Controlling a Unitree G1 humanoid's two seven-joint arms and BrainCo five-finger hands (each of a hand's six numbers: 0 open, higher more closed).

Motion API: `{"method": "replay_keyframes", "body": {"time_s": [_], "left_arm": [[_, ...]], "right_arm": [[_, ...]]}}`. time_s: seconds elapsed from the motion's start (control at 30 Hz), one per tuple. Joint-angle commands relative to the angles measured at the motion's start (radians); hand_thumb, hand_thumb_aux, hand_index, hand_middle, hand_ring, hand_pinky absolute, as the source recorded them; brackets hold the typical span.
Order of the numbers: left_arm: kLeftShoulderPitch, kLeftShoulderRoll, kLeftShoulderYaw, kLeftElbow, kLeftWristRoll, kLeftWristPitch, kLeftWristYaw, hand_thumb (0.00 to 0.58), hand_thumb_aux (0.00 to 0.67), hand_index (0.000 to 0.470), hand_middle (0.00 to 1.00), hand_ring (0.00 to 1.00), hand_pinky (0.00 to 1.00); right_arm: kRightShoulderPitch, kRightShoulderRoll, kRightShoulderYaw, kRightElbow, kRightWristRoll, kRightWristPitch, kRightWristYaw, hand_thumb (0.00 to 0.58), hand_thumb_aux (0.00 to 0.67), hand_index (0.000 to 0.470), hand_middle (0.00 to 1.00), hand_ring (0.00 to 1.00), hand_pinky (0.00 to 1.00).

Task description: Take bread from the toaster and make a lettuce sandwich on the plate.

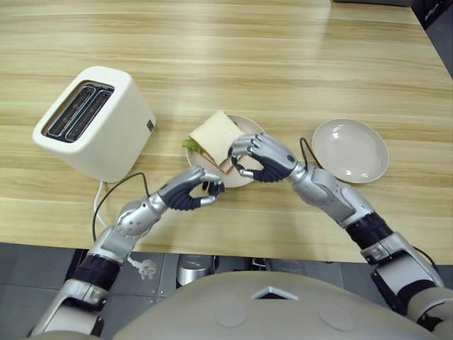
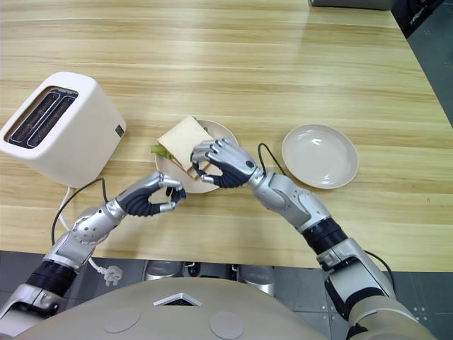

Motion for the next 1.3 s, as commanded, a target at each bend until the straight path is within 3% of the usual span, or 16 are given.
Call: {"method": "replay_keyframes", "body": {"time_s": [0.03, 0.2, 0.4, 0.67, 0.9, 0.93, 0.97, 1.0, 1.03, 1.07, 1.1, 1.2, 1.3], "left_arm": [[0.05, 0.078, -0.054, -0.115, -0.128, 0.169, -0.191, 0.58, 0.67, 0.46, 1.0, 1.0, 1.0], [0.024, 0.074, -0.089, -0.069, 0.043, 0.315, -0.235, 0.58, 0.67, 0.46, 1.0, 1.0, 1.0], [-0.136, -0.065, -0.106, 0.144, 0.282, 0.382, -0.089, 0.58, 0.67, 0.46, 1.0, 1.0, 1.0], [-0.456, -0.216, -0.156, 0.643, 0.515, 0.372, 0.173, 0.58, 0.67, 0.46, 1.0, 1.0, 1.0], [-0.752, -0.379, -0.181, 1.095, 0.591, 0.386, 0.454, 0.58, 0.67, 0.46, 1.0, 1.0, 1.0], [-0.776, -0.395, -0.178, 1.131, 0.592, 0.387, 0.494, 0.58, 0.67, 0.46, 1.0, 1.0, 1.0], [-0.797, -0.408, -0.177, 1.162, 0.596, 0.386, 0.536, 0.58, 0.67, 0.46, 1.0, 1.0, 1.0], [-0.813, -0.419, -0.169, 1.182, 0.591, 0.383, 0.573, 0.58, 0.67, 0.46, 0.96, 0.96, 0.96], [-0.822, -0.426, -0.157, 1.193, 0.582, 0.373, 0.603, 0.58, 0.67, 0.46, 0.96, 0.96, 0.96], [-0.826, -0.43, -0.143, 1.194, 0.569, 0.353, 0.627, 0.0, 0.0, 0.0, 0.0, 0.0, 0.0], [-0.824, -0.431, -0.128, 1.188, 0.553, 0.325, 0.641, 0.0, 0.0, 0.0, 0.0, 0.0, 0.0], [-0.79, -0.418, -0.081, 1.128, 0.496, 0.218, 0.657, 0.0, 0.0, 0.0, 0.0, 0.0, 0.0], [-0.671, -0.378, 0.007, 0.952, 0.373, 0.055, 0.623, 0.0, 0.0, 0.0, 0.0, 0.0, 0.0]], "right_arm": [[0.05, -0.019, 0.06, 0.005, 0.068, -0.006, 0.187, 0.58, 0.67, 0.46, 1.0, 1.0, 1.0], [0.06, 0.012, 0.12, 0.087, -0.062, 0.058, 0.272, 0.58, 0.67, 0.46, 1.0, 1.0, 1.0], [-0.049, 0.12, 0.144, 0.276, -0.252, 0.13, 0.154, 0.58, 0.67, 0.46, 1.0, 1.0, 1.0], [-0.341, 0.254, 0.163, 0.705, -0.358, 0.145, -0.081, 0.58, 0.67, 0.46, 1.0, 1.0, 1.0], [-0.594, 0.375, 0.186, 1.071, -0.421, 0.244, -0.417, 0.58, 0.67, 0.46, 1.0, 1.0, 1.0], [-0.61, 0.386, 0.182, 1.099, -0.418, 0.255, -0.445, 0.58, 0.67, 0.46, 0.92, 0.92, 0.92], [-0.622, 0.393, 0.179, 1.12, -0.415, 0.261, -0.471, 0.58, 0.67, 0.46, 0.6, 0.6, 0.6], [-0.628, 0.395, 0.174, 1.13, -0.409, 0.257, -0.494, 0.578, 0.633, 0.435, 0.15, 0.15, 0.15], [-0.629, 0.393, 0.169, 1.133, -0.402, 0.25, -0.518, 0.578, 0.633, 0.435, 0.15, 0.15, 0.15], [-0.627, 0.385, 0.162, 1.13, -0.394, 0.237, -0.544, 0.22, 0.142, 0.097, 0.0, 0.0, 0.0], [-0.621, 0.372, 0.155, 1.121, -0.387, 0.224, -0.569, 0.0, 0.0, 0.0, 0.0, 0.0, 0.0], [-0.585, 0.32, 0.132, 1.068, -0.366, 0.173, -0.628, 0.0, 0.0, 0.0, 0.0, 0.0, 0.0], [-0.477, 0.235, 0.046, 0.877, -0.29, 0.082, -0.696, 0.0, 0.0, 0.0, 0.0, 0.0, 0.0]]}}
